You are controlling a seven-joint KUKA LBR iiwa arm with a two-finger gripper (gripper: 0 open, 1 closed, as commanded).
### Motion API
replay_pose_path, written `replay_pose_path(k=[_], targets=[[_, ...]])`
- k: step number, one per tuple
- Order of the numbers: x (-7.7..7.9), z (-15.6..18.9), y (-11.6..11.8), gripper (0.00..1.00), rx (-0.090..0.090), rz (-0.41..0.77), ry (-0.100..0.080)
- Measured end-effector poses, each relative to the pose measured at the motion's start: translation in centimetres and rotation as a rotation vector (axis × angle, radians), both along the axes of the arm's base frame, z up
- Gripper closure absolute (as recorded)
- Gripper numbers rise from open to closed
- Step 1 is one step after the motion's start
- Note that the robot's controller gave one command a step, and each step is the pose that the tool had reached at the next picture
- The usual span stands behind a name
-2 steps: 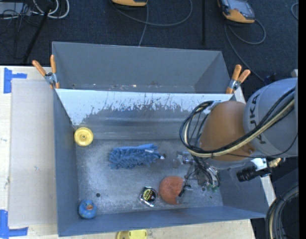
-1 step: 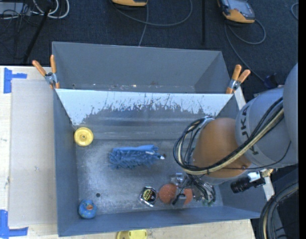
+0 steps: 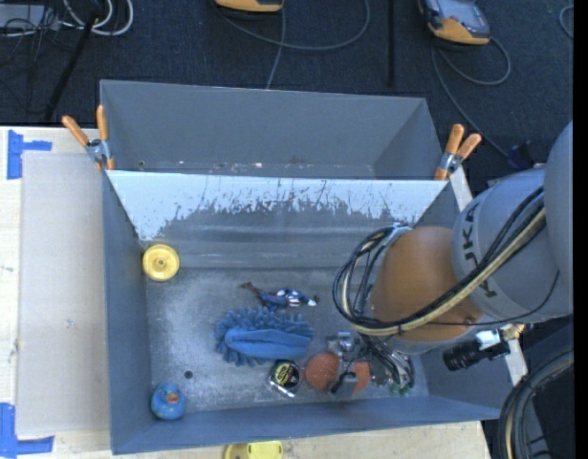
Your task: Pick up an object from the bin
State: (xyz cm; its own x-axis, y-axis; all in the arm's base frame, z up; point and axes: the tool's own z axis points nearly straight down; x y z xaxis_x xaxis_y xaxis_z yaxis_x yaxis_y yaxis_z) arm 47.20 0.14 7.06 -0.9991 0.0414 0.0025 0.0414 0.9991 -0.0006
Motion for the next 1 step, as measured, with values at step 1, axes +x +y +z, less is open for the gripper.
replay_pose_path(k=[1], targets=[[1.74,14.8,-1.47,1.0,0.001,0.028,-0.004]])
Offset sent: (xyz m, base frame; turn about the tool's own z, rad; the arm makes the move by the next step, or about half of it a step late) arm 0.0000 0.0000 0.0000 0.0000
